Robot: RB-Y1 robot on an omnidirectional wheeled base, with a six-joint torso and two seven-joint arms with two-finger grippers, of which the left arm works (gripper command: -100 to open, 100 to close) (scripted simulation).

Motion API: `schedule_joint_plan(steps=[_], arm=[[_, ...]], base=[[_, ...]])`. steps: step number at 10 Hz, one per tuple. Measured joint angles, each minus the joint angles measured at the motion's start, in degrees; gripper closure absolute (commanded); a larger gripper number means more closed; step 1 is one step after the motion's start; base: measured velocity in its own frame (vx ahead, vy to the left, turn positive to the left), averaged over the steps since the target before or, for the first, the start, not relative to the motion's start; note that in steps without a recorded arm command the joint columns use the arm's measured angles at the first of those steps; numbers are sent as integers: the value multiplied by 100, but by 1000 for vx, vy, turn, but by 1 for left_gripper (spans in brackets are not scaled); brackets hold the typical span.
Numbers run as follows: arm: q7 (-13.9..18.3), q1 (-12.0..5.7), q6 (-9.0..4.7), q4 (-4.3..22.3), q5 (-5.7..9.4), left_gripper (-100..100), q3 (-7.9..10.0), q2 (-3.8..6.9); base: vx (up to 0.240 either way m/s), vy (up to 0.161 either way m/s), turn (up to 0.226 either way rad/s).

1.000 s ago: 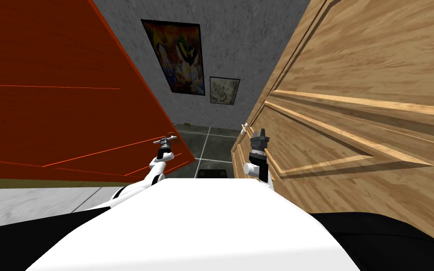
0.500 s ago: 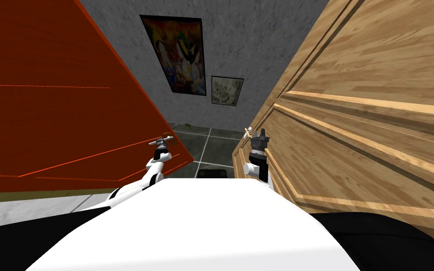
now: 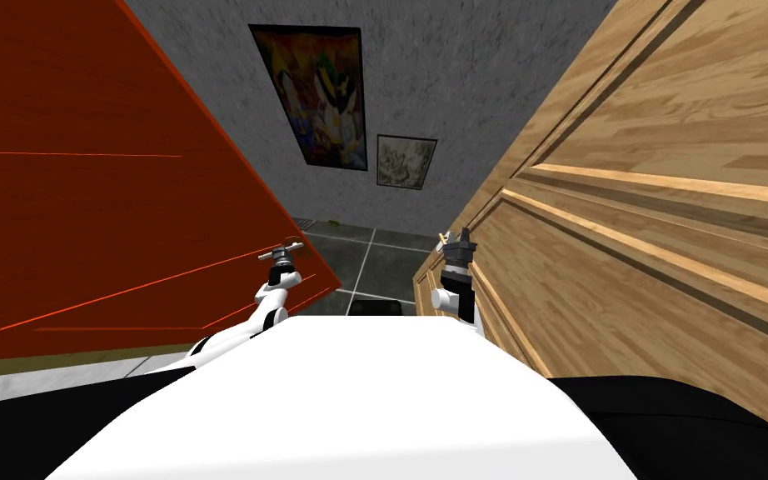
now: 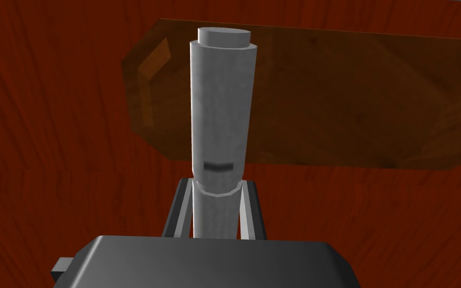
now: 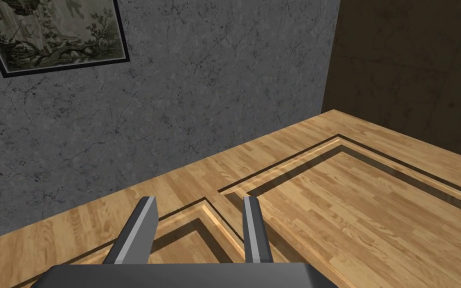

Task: Push the door open

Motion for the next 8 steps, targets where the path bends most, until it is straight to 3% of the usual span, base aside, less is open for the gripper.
schedule_joint_plan(steps=[3, 5, 8], arm=[[-62, 127, 58, -152, 37, 100, 164, -34], [-103, 161, 87, -143, 70, 100, 297, -3], [-164, 141, -15, 38, 127, 100, 530, 98]], base=[[189, 3, 56], [228, 2, 66], [205, 8, 58]])
